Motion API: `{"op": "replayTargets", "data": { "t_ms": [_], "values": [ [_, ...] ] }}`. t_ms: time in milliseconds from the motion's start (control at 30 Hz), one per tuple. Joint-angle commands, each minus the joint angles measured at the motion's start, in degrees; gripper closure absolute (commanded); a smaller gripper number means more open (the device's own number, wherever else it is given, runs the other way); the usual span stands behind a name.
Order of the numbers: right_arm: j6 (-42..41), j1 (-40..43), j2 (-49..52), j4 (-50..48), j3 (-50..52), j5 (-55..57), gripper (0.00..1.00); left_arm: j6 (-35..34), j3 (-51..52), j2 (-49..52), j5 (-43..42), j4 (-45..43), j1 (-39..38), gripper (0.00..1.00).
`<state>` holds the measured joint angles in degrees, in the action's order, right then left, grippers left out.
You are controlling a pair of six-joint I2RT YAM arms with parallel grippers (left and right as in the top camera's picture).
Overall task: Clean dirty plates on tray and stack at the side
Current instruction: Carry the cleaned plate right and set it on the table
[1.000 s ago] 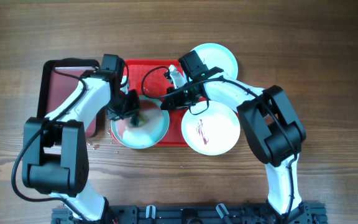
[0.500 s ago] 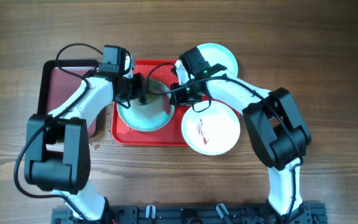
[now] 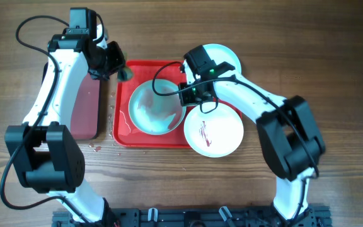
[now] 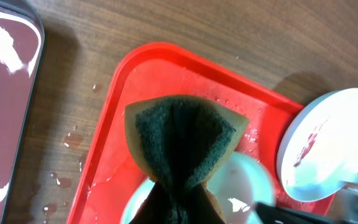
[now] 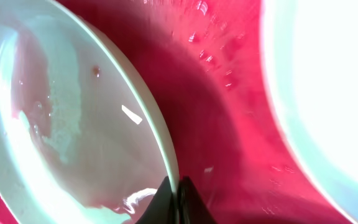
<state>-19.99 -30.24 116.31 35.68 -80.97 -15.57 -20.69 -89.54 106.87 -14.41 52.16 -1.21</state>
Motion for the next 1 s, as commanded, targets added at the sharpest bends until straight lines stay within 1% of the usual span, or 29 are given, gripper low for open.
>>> {"op": "replayTargets", "data": {
  "t_ms": [0, 67, 133, 300, 400, 533, 633, 700, 800, 867, 900, 967],
  "values": [
    [2.01, -0.33, -9.18, 0.94, -0.04, 8.17, 0.96, -0.55, -0.42, 0.81, 0.35, 1.25, -0.15, 0.96],
    [2.10, -1.09, -12.26, 1.40, -0.04, 12.41, 0.95, -0.57, -0.42, 1.70, 0.33, 1.99, -0.15, 0.96],
    [3.52, -3.34, -15.39, 2.10, -0.04, 20.63, 0.96, -0.76, -0.37, 3.04, 0.31, 2.51, -0.15, 0.96],
    [3.50, -9.81, -16.46, 5.57, -0.04, 39.26, 0.96, -0.76, -0.37, 4.39, 0.31, 2.56, -0.15, 0.96],
    [3.50, -13.00, -16.46, 6.01, -0.04, 46.84, 0.96, -0.76, -0.37, 4.59, 0.33, 2.58, -0.15, 0.96],
    [3.65, -15.76, -16.48, 6.23, -0.04, 53.94, 0.96, -0.76, -0.37, 4.59, 0.33, 2.58, -0.15, 0.96],
    [5.22, -17.11, -16.48, 6.12, -0.04, 59.65, 0.97, -0.76, -0.37, 4.59, 0.33, 2.58, -0.17, 0.96],
    [5.29, -18.43, -16.48, 6.12, -0.11, 64.35, 0.95, -0.76, -0.37, 4.59, 0.33, 2.58, -0.39, 0.96],
    [6.56, -20.74, -16.48, 5.05, -0.15, 68.28, 0.96, -0.76, -0.37, 4.63, 0.35, 2.56, -0.83, 0.96],
    [6.62, -22.40, -16.48, 4.15, -0.15, 74.51, 0.96, -0.76, -0.37, 4.68, 0.33, 2.56, -1.05, 0.96],
    [8.28, -23.65, -16.48, 3.37, -0.15, 79.30, 0.96, -0.76, -0.37, 4.70, 0.35, 2.56, -1.14, 0.96],
    [11.78, -25.44, -16.48, 1.84, -0.15, 84.39, 0.96, -0.76, -0.37, 4.70, 0.35, 2.56, -1.14, 0.96]
  ]
}}
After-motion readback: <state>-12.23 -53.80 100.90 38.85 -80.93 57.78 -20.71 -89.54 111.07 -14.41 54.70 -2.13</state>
